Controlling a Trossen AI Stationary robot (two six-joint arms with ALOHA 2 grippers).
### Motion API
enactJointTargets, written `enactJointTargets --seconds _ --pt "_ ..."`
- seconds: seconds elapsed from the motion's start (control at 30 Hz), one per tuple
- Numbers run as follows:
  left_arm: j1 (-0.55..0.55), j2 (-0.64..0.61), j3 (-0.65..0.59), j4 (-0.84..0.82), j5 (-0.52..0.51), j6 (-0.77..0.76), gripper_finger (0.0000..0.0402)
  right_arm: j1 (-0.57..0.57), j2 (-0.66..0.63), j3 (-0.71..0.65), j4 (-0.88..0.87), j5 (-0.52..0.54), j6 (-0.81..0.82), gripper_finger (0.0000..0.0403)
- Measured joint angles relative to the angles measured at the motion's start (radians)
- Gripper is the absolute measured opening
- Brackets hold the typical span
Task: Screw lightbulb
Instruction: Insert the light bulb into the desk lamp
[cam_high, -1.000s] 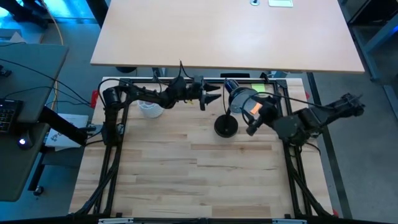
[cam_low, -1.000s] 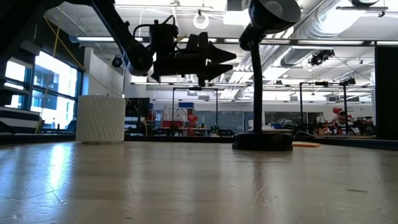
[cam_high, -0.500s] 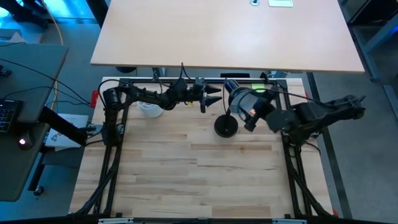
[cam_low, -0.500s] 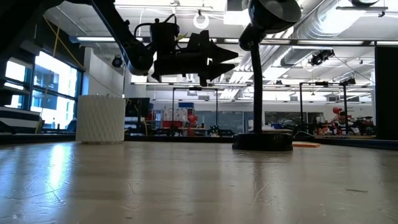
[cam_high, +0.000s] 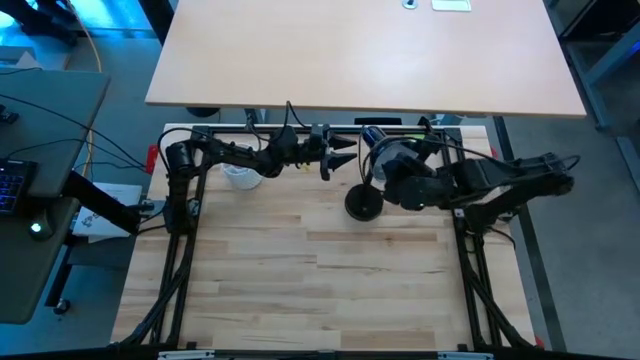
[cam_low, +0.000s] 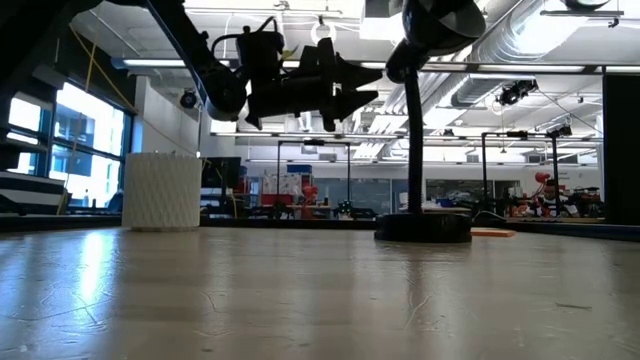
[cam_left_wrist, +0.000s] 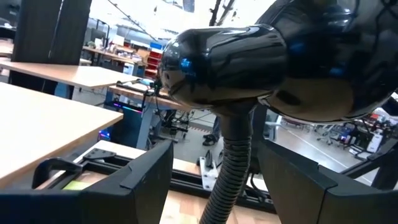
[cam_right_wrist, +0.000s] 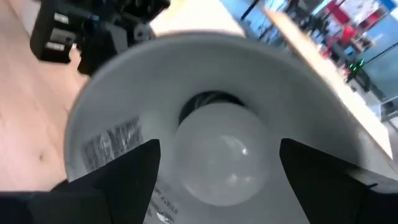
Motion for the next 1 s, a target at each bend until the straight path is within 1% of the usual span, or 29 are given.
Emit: enactJointTargets --seconds 0.07,0.13,0.4,0.47,0.57,0.67,0.8,0.9,1.0 --pt "0.0 0.0 0.0 -0.002 0.0 0.0 0.0229 -0.01 0.018 0.01 -0.018 -0.019 0.004 0.033" --pt "0.0 0.0 0.0 0.0 0.0 0.0 0.0229 -0.016 0.03 0.011 -0.014 -0.034 -0.025 0.033" --pt "-0.018 0.0 0.0 -0.005 0.0 0.018 0.0229 -0.018 0.063 0.013 -0.002 -0.039 -0.232 0.0329" --pt "-0.019 0.0 0.0 -0.005 0.0 0.018 0.0229 -0.018 0.065 0.013 -0.002 -0.039 -0.304 0.0322" --pt "-0.018 0.0 0.0 -0.006 0.0 0.018 0.0229 -0.018 0.065 0.013 -0.002 -0.028 -0.456 0.0306" --pt "-0.021 0.0 0.0 -0.007 0.0 0.02 0.0229 -0.006 0.066 0.013 -0.016 0.015 -0.631 0.0292" --pt "-0.021 0.0 0.0 -0.007 0.0 0.026 0.0229 0.013 0.066 0.012 -0.04 0.054 -0.835 0.0288" --pt "-0.021 0.0 0.0 -0.01 0.0 0.026 0.0229 0.028 0.066 0.012 -0.067 0.062 -0.916 0.0287" --pt "-0.023 0.0 0.0 -0.017 0.0 0.026 0.0229 0.047 0.066 0.012 -0.088 0.069 -0.935 0.0287"
